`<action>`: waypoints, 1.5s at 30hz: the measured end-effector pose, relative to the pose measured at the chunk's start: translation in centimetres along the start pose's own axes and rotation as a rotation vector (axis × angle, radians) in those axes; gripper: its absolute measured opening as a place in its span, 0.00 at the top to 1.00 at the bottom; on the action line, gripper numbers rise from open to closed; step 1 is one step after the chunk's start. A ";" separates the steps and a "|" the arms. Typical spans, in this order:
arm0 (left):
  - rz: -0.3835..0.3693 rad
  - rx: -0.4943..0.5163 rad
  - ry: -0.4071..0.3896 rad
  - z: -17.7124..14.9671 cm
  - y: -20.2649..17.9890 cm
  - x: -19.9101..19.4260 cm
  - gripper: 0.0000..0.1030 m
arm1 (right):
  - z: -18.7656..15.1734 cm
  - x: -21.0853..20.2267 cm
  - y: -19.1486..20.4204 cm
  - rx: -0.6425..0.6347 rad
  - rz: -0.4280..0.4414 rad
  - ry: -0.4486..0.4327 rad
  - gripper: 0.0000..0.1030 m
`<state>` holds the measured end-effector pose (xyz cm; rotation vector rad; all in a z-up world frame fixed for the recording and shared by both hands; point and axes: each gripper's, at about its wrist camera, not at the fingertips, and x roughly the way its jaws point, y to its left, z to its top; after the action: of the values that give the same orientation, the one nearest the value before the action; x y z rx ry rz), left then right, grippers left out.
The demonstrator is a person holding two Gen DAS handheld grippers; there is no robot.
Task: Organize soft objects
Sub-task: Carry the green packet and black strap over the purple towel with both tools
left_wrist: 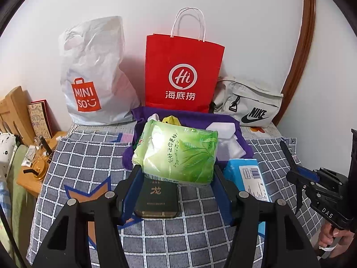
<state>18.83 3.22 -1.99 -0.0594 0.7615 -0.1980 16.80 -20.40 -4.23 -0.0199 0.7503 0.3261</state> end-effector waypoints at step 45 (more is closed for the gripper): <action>0.003 -0.026 0.004 6.3 0.8 6.3 0.43 | 6.1 7.6 -3.4 0.021 -0.006 0.003 0.81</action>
<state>27.74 2.62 -1.86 -0.0829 0.7680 -0.1852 27.05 -20.66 -5.20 -0.0030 0.7568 0.3130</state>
